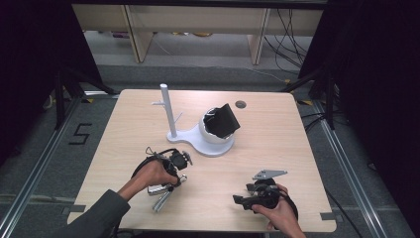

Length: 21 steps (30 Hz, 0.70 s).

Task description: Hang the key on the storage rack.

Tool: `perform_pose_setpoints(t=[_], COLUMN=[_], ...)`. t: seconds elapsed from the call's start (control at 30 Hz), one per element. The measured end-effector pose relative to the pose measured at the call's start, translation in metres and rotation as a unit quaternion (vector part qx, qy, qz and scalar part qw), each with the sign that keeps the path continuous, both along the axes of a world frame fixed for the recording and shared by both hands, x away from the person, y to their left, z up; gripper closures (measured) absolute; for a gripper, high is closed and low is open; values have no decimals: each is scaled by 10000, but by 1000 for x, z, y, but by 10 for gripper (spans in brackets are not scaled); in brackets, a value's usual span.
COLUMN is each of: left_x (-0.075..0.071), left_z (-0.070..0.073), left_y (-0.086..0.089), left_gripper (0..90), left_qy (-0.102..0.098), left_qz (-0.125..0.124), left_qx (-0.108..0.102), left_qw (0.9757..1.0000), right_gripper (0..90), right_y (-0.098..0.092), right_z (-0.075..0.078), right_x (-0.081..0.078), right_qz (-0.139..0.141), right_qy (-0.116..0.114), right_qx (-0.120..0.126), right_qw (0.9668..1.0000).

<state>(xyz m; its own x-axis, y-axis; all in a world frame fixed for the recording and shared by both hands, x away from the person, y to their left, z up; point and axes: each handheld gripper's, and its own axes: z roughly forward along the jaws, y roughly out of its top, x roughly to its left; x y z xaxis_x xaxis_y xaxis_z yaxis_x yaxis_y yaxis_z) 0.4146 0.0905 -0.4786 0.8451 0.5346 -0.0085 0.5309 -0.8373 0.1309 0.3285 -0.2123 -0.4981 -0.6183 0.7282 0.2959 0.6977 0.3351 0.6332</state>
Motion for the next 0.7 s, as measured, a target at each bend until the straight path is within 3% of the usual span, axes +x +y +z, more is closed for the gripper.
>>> perform_pose_setpoints(t=[0.1,0.3,0.5,0.7], left_x=[1,1,-2,-3], left_z=[1,0,1,1], left_y=[-4,-8,-10,-7], left_gripper=[737,720,746,755], left_qy=[109,154,102,106], left_qz=[-62,-160,-345,-562], left_qx=[199,330,407,290], left_qw=[9997,9992,9985,9979], right_gripper=[271,272,274,276], right_y=[0,-1,2,-1], right_z=[0,0,0,0], right_x=[0,0,-1,0], right_qz=[26,42,22,79], right_qy=[-20,-20,42,-8], right_qx=[-40,-39,-3,-30], right_qw=[10000,10000,10000,10000])
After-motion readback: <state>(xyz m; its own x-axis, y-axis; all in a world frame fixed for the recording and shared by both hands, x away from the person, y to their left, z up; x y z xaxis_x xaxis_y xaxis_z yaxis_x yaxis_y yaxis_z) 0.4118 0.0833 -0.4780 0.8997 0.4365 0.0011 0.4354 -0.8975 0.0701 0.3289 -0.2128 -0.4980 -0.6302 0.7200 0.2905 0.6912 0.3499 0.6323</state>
